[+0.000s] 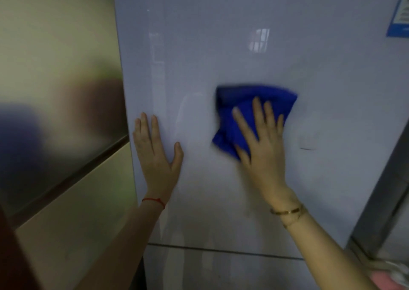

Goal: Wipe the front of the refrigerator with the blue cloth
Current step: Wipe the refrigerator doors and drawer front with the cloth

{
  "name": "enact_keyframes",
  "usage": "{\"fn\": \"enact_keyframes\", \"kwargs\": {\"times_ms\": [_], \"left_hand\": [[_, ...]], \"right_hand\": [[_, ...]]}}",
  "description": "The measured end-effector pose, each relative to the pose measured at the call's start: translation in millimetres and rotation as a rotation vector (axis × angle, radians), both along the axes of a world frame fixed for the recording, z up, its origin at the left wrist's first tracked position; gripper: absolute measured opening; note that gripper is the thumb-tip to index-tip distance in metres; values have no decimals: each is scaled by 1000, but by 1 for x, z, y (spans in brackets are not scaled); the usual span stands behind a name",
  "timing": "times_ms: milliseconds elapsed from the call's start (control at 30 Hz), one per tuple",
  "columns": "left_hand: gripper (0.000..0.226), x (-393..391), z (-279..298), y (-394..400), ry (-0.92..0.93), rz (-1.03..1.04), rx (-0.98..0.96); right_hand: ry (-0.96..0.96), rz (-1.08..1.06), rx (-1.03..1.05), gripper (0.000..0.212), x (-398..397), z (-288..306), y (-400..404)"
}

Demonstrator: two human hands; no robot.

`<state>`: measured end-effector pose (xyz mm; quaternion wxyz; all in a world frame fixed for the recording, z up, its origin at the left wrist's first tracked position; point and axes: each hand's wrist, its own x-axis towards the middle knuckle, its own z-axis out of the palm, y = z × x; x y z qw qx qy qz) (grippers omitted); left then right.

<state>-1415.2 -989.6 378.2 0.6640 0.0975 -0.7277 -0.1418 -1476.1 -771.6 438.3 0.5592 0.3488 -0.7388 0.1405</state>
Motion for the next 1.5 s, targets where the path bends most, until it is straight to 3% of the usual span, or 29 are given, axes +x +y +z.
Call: {"fn": "enact_keyframes", "kwargs": {"times_ms": [100,167,233,333,400,467,600,700,800,867,933,1067,1133,1267,1367,1500], "left_hand": [[69,3,1,0,0,-18,-6],[68,5,1,0,-7,-29,-15],[68,5,2,0,-10,-27,-15],[68,4,2,1,-6,-21,-6],[69,4,2,2,-15,-25,-2],[69,4,2,0,-14,-32,-5],[69,6,3,0,-18,-45,-5],[68,7,3,1,-20,-43,-9],[69,6,3,1,-18,-39,2],[69,4,3,2,-18,-30,6],[70,3,2,1,-20,-18,6],[70,3,1,-2,-20,-31,-1],[69,3,1,-2,-17,-30,-9],[69,3,2,-1,-25,-22,-7],[70,2,2,-1,-22,-29,-1],[71,2,2,1,-6,-25,-1]], "right_hand": [[-72,-74,261,104,2,-98,18],[-110,-139,345,114,3,-127,39],[-64,-142,260,95,-3,-108,49],[-59,-57,-26,61,-8,-44,34],[-103,-32,-87,58,-5,-29,19],[-80,-49,53,74,-2,-58,13],[-153,-146,410,128,4,-158,38],[-131,-165,350,107,-5,-144,58],[-40,-96,52,70,-11,-69,46],[-83,-35,-126,54,-7,-18,18],[-58,-26,-142,56,4,0,-11],[-8,-29,175,78,7,-66,-18],[-17,-81,228,87,1,-74,8],[-43,-45,-177,60,-6,22,13],[-5,-20,-234,53,0,65,-11],[33,-15,67,65,0,-14,-10]]}}
